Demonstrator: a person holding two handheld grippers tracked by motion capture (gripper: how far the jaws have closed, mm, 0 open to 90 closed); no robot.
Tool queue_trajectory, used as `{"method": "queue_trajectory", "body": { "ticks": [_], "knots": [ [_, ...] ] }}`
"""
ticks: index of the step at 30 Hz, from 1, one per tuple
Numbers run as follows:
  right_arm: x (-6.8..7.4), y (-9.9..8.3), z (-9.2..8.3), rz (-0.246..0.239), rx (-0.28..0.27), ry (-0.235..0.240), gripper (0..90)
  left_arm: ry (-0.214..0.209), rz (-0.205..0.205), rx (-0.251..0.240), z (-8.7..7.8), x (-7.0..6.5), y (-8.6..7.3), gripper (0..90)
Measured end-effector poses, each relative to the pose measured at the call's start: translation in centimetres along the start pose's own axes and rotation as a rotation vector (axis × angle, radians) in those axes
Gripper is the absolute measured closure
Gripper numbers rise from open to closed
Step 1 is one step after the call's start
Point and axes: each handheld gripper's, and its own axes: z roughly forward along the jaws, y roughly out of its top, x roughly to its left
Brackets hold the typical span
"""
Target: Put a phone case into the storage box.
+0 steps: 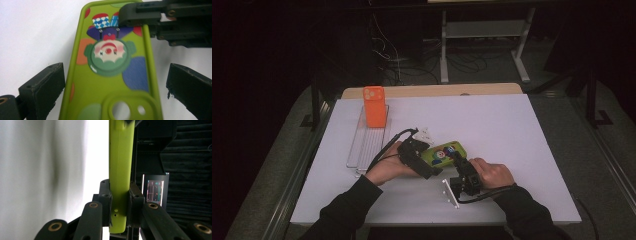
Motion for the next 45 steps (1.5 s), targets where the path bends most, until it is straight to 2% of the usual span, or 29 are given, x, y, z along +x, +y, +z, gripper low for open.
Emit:
{"method": "queue_trajectory", "body": {
  "ticks": [2, 6, 8, 9, 10, 11, 12, 14, 17, 18, 20, 22, 23, 24, 25, 26, 27, 28, 29, 32, 33, 35, 38, 42, 45],
  "knots": [
    [-0.1, -0.1, 0.0, 0.013, 0.009, 0.002, 75.9, 0.004, -0.013, -0.02, -0.2, 0.2, -0.2, 0.0],
    [-0.2, -0.5, 0.1, 0.03, 0.023, 0.006, 75.9, 0.008, -0.012, -0.009, -0.9, 0.7, -0.7, 0.0],
    [-0.4, -0.7, 0.2, 0.051, 0.029, 0.014, 75.9, 0.008, -0.026, -0.019, -1.1, 0.7, -1.0, 0.0],
    [-0.4, -0.8, 0.2, 0.063, 0.037, 0.014, 75.9, 0.011, -0.015, -0.009, -1.4, 0.9, -1.1, 0.0],
    [-0.5, -1.0, 0.3, 0.071, 0.037, 0.014, 75.9, 0.014, -0.033, -0.025, -1.4, 0.8, -1.3, 0.0],
    [-0.5, -1.1, 0.3, 0.084, 0.036, 0.011, 75.9, 0.019, -0.019, -0.012, -1.7, 0.9, -1.4, 0.0],
    [-0.6, -1.3, 0.4, 0.085, 0.036, 0.031, 75.9, 0.025, -0.028, -0.021, -1.7, 0.9, -1.5, 0.0],
    [-0.8, -1.5, 0.3, 0.13, 0.055, 0.051, 75.9, 0.034, -0.026, -0.022, -2.0, 1.0, -1.7, 0.0],
    [-1.2, -2.0, 0.4, 0.174, 0.055, 0.061, 75.9, 0.037, -0.029, -0.021, -2.1, 1.1, -2.0, 0.0],
    [-1.2, -2.1, 0.5, 0.204, 0.052, 0.067, 75.9, 0.038, -0.036, -0.023, -2.0, 1.1, -2.0, 0.0],
    [-1.4, -2.3, 0.5, 0.248, 0.062, 0.08, 75.9, 0.042, -0.013, -0.011, -2.0, 1.3, -2.1, 0.0],
    [-1.7, -2.5, 0.5, 0.299, 0.067, 0.102, 75.9, 0.05, -0.024, -0.013, -2.0, 1.3, -2.0, 0.0],
    [-1.8, -2.7, 0.6, 0.294, 0.058, 0.108, 75.9, 0.051, -0.033, -0.015, -2.0, 1.3, -2.1, 0.0],
    [-1.9, -2.8, 0.5, 0.316, 0.058, 0.117, 75.9, 0.053, -0.033, -0.015, -2.0, 1.3, -2.0, 0.0],
    [-1.9, -2.8, 0.6, 0.342, 0.055, 0.123, 75.9, 0.057, -0.031, -0.015, -2.0, 1.3, -2.0, 0.0],
    [-1.9, -2.8, 0.6, 0.396, 0.045, 0.127, 75.9, 0.057, -0.035, -0.014, -1.9, 1.3, -2.0, 0.0],
    [-2.0, -2.9, 0.5, 0.414, 0.05, 0.139, 75.9, 0.058, -0.033, -0.011, -1.9, 1.3, -2.0, 0.0],
    [-2.2, -3.0, 0.5, 0.433, 0.057, 0.154, 75.9, 0.058, -0.055, -0.029, -1.8, 1.2, -2.0, 0.0],
    [-2.3, -3.1, 0.5, 0.467, 0.053, 0.164, 75.9, 0.062, -0.057, -0.029, -1.8, 1.2, -2.0, 0.0],
    [-2.6, -3.3, 0.5, 0.614, 0.042, 0.204, 75.9, 0.069, -0.055, -0.033, -1.7, 1.4, -1.8, 0.0],
    [-2.8, -3.4, 0.5, 0.634, 0.044, 0.215, 75.9, 0.071, -0.053, -0.028, -1.8, 1.4, -1.8, 0.0],
    [-3.1, -3.8, 0.6, 0.678, 0.042, 0.236, 75.9, 0.08, -0.016, -0.009, -1.8, 1.7, -1.7, 0.0],
    [-3.5, -4.3, 0.8, 0.751, 0.034, 0.276, 75.9, 0.079, -0.035, -0.002, -1.7, 1.6, -1.8, 0.0],
    [-3.9, -4.5, 0.9, 0.918, 0.025, 0.326, 75.9, 0.097, -0.043, -0.009, -1.7, 1.5, -1.9, 0.0],
    [-4.2, -4.8, 1.0, 1.008, 0.019, 0.365, 75.8, 0.102, -0.057, -0.019, -1.7, 1.4, -2.0, 0.0]
  ]
}}
